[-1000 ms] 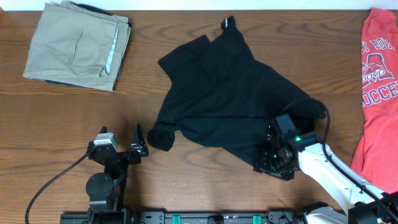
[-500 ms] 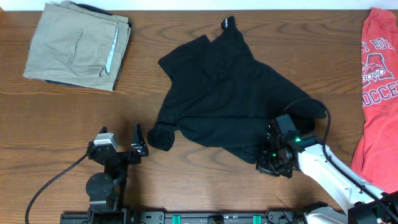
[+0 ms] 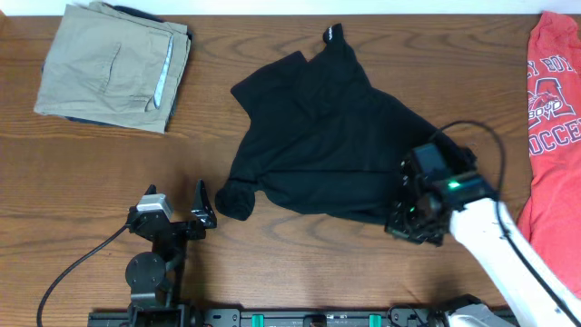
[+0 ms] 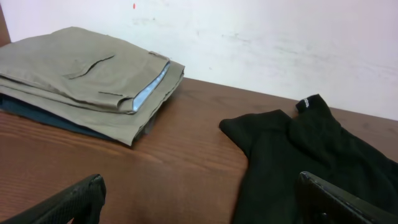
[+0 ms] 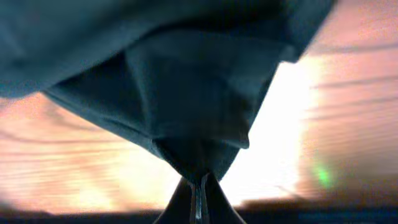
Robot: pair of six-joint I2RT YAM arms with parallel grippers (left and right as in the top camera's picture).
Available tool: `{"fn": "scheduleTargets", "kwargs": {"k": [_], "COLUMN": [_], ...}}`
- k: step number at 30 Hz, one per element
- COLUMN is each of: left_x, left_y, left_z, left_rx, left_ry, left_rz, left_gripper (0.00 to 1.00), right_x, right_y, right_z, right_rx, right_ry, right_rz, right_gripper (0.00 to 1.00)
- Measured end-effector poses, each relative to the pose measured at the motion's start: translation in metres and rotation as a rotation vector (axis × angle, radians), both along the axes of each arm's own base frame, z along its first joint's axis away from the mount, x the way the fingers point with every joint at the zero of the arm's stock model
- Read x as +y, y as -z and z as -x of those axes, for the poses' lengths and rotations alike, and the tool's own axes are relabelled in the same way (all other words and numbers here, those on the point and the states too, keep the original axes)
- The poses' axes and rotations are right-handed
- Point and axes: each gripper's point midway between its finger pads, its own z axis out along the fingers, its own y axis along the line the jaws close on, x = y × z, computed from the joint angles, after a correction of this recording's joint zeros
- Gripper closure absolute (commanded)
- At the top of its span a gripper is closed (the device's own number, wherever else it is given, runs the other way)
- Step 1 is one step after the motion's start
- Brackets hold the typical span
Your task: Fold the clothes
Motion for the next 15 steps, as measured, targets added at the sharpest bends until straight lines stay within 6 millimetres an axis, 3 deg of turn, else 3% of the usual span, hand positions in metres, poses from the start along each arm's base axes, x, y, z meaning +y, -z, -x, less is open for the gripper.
{"fn": "scheduleTargets", "kwargs": {"k": [4,8,15], "left_x": [0.000,0.000,0.000], "left_y": [0.000,0.000,0.000], "left_z": [0.000,0.000,0.000], "left_rx": [0.000,0.000,0.000], "left_ry": [0.000,0.000,0.000], "left_rz": [0.000,0.000,0.000], "left_gripper": [0.02,0.02,0.02], "right_x": [-0.019,-0.028,-0.044], "right_y": [-0.043,-0.072,-0.094], "right_z": [-0.005,-0.006,0.018], "right_rx": [-0.097,-0.227,-0.322], "right_ry": [0.035,0.061,0.097], "right_rz": [0.055,0.057,0.076], "right_gripper": [0.99,0.99,0.99]}}
